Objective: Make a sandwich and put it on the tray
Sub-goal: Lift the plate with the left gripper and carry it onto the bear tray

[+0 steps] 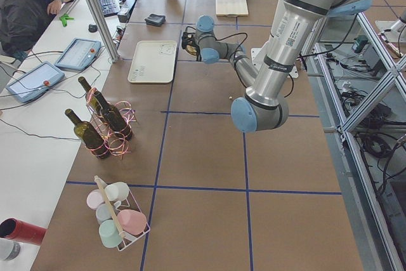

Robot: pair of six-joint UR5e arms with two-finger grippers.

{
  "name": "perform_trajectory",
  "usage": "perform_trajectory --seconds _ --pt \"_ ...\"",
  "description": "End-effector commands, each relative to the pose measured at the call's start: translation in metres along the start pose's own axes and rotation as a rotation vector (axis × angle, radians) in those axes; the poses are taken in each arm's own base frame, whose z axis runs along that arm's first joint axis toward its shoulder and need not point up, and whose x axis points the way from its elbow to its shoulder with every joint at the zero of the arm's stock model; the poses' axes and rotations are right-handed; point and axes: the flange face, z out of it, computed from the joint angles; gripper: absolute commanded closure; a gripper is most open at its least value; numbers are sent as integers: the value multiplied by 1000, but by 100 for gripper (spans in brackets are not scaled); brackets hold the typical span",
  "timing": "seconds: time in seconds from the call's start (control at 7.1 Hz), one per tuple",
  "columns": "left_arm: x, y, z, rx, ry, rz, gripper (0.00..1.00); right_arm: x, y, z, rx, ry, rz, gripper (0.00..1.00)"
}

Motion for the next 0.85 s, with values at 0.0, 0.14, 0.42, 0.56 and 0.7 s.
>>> perform_trajectory --seconds 0.0,0.14,0.42,0.56,0.7 --pt "-13 -112 16 -28 -62 6 100 0 4 1 -3 0 1 0" --pt "-8 -142 28 -40 -55 -1 100 0 5 1 -2 0 2 0" --pt "-20 -167 56 -43 -64 -10 100 2 5 2 -6 -1 4 0" --pt "-30 -173 72 -36 -58 -4 100 2 5 3 -8 0 5 0" --pt "-26 -177 77 -33 -64 -4 100 1 2 2 -4 1 2 0"
